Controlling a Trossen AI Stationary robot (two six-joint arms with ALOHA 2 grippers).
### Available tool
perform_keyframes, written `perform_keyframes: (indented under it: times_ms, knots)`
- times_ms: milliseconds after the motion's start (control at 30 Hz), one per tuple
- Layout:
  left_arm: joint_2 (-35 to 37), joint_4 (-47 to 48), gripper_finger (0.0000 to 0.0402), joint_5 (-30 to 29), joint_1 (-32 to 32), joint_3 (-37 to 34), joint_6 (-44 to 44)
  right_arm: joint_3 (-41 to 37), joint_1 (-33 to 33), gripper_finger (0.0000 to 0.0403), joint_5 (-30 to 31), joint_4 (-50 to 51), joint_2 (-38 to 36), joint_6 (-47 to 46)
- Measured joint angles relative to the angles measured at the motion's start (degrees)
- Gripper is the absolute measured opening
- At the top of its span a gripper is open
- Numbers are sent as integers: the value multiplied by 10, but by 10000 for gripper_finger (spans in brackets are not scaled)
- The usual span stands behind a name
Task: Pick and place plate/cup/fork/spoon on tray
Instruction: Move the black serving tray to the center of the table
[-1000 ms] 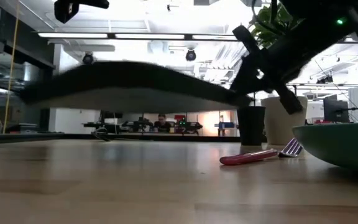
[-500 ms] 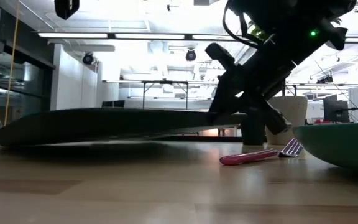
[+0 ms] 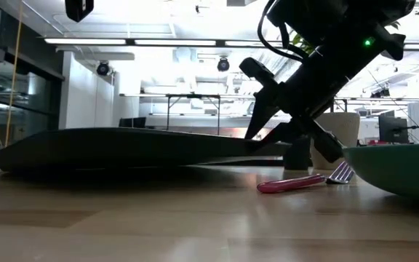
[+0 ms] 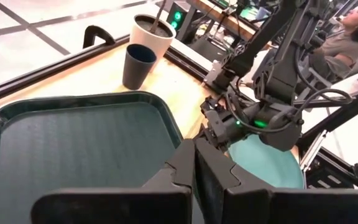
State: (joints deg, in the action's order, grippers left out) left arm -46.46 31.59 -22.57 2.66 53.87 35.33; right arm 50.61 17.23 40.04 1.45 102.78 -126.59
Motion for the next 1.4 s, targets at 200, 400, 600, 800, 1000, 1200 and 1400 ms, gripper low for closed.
perform_keyframes:
  times_ms: [200,400,600,800,1000,1200,1400]
  knots:
    - [0,-2,0,5,0,0,0,0,0,141,-39,4,-6,25]
    - [0,-5,0,9,0,0,0,-1,-1,186,-127,84,-37,98]
    - [0,-21,0,9,0,0,0,-1,-15,188,-124,146,-120,205]
    - [0,-27,0,9,0,0,0,44,-97,144,-146,204,-197,413]
    - [-9,-34,0,8,15,-17,27,124,-202,13,-256,265,-151,668]
    - [-74,-33,0,-13,72,-79,157,141,-255,4,-389,313,-61,803]
    - [-192,-37,0,1,123,-131,286,141,-262,1,-388,346,-17,865]
